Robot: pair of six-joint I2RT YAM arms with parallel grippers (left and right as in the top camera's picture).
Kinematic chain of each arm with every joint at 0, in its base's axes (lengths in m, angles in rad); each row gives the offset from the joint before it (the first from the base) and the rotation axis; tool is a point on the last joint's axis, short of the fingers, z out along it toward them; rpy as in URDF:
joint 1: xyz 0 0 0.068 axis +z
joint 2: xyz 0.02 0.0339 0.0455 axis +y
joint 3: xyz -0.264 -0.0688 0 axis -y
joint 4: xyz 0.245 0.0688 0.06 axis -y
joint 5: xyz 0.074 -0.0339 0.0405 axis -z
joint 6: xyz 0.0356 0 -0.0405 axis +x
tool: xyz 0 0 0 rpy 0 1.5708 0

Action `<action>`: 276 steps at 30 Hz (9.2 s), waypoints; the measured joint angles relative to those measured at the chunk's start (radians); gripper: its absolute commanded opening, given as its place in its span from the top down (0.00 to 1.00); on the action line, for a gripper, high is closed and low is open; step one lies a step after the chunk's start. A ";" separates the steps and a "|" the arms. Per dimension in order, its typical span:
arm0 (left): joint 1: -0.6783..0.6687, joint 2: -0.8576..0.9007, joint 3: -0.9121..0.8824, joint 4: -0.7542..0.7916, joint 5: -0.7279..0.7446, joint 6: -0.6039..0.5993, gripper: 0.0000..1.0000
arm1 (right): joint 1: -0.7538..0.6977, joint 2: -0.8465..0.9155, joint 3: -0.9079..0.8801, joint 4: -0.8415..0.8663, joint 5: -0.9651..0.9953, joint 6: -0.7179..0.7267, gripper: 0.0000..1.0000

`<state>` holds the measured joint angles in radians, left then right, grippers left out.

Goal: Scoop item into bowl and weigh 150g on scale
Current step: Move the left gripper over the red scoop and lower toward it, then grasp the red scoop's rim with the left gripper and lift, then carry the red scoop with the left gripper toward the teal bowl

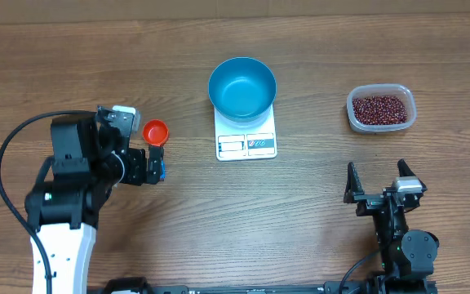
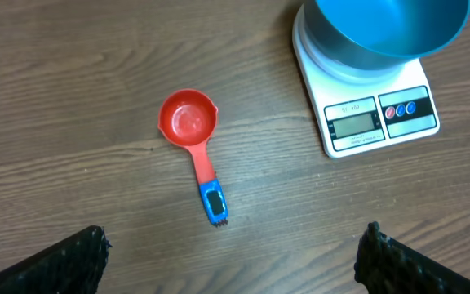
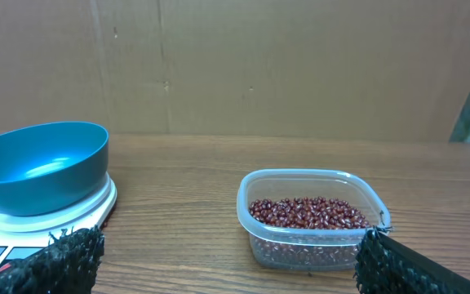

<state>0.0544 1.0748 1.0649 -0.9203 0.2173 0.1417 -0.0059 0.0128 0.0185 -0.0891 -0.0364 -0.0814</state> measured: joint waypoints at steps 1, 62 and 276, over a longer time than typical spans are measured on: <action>0.000 0.014 0.013 -0.009 0.000 0.000 0.00 | 0.000 0.000 0.000 0.000 0.000 -0.001 0.00; 0.039 0.774 0.256 0.061 -0.117 0.001 0.00 | 0.000 0.000 0.000 -0.001 0.000 0.000 0.00; -0.415 0.735 0.806 -0.399 -0.095 -1.165 0.96 | 0.000 0.000 0.000 0.000 -0.053 0.293 0.00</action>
<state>-0.3603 1.8103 1.8713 -1.3197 0.1223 -1.0229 -0.0059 0.0128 0.0189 -0.0887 -0.0895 0.2119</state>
